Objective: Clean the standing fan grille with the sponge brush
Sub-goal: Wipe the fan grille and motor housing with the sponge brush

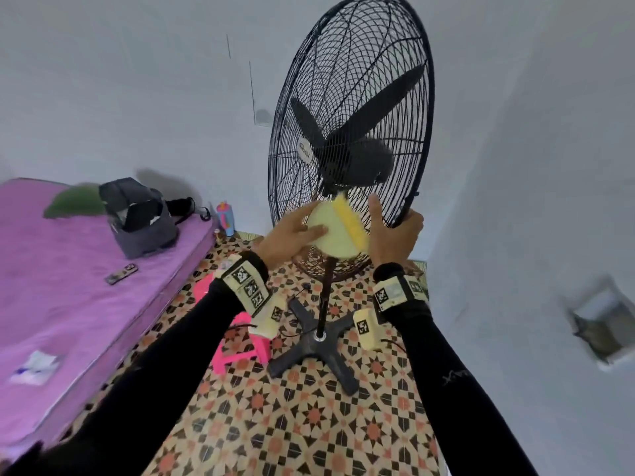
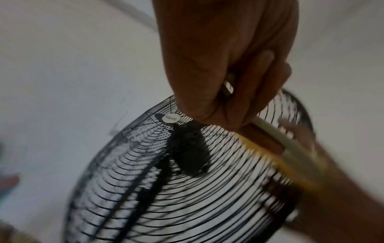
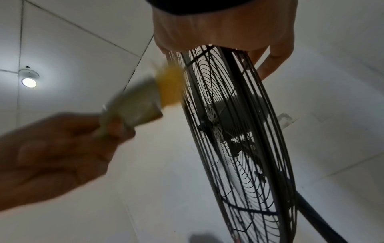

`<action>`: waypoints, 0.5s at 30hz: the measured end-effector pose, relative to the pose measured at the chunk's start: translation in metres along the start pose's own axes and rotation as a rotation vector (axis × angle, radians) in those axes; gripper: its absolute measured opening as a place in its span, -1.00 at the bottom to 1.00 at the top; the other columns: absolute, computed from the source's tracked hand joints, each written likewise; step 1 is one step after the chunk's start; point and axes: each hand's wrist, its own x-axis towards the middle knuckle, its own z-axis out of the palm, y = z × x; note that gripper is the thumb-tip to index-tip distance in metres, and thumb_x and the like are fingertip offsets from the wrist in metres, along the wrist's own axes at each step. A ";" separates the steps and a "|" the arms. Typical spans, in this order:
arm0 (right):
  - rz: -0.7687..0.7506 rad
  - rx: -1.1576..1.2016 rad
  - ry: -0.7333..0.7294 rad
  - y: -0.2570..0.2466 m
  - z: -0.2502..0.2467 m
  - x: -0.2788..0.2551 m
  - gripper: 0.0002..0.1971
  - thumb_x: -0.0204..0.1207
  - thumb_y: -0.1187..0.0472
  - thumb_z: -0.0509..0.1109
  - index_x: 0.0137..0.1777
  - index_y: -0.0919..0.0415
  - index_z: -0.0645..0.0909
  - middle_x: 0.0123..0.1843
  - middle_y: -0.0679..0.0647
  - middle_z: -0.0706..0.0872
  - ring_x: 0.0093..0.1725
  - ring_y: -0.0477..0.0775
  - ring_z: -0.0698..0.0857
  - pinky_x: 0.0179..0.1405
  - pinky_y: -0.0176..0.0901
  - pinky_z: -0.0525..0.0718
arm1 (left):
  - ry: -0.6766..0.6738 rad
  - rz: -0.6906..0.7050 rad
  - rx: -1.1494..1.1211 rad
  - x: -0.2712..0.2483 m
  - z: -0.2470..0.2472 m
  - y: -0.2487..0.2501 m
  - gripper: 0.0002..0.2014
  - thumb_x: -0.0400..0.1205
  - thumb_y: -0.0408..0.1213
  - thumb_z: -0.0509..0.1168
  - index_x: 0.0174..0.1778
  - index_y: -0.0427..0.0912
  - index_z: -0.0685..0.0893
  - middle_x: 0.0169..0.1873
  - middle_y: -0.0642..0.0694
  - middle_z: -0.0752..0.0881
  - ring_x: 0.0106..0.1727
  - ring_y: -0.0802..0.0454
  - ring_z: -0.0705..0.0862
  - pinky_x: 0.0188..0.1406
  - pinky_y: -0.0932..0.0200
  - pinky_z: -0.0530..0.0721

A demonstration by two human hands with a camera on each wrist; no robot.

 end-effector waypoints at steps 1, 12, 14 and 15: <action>0.007 -0.002 -0.009 0.000 0.001 -0.002 0.07 0.28 -0.72 0.21 0.43 0.24 0.41 0.39 0.19 0.52 0.35 0.26 0.57 0.36 0.20 0.62 | 0.007 0.014 -0.004 0.002 0.000 0.006 -0.35 0.79 -0.30 0.33 0.79 0.02 0.25 -0.07 -0.08 0.67 -0.60 0.21 0.51 -0.68 0.33 0.52; -0.071 0.051 -0.043 0.005 -0.004 0.000 -0.40 0.67 -0.38 0.13 0.13 0.25 0.41 0.00 0.13 0.58 -0.17 -0.05 0.52 -0.25 -0.45 0.43 | 0.033 0.012 0.061 -0.017 0.010 0.004 -0.40 0.79 -0.30 0.33 0.75 0.02 0.31 -0.27 0.07 0.67 -0.61 0.21 0.46 -0.67 0.35 0.47; -0.058 0.070 -0.078 0.005 -0.009 0.005 -0.42 0.64 -0.41 0.09 0.13 0.16 0.40 0.05 0.10 0.59 -0.09 0.00 0.56 -0.10 -0.31 0.48 | 0.068 0.016 0.140 -0.017 0.026 0.000 -0.38 0.80 -0.28 0.31 0.77 -0.04 0.26 -0.03 -0.06 0.70 -0.56 0.21 0.55 -0.62 0.32 0.57; -0.049 0.075 -0.096 0.005 -0.014 0.008 -0.37 0.58 -0.47 0.03 0.15 0.13 0.39 0.11 0.12 0.60 -0.02 0.05 0.58 -0.02 -0.17 0.49 | 0.081 -0.006 0.193 -0.017 0.033 -0.012 -0.36 0.80 -0.28 0.31 0.79 -0.07 0.23 0.15 -0.18 0.71 -0.46 0.16 0.66 -0.54 0.24 0.68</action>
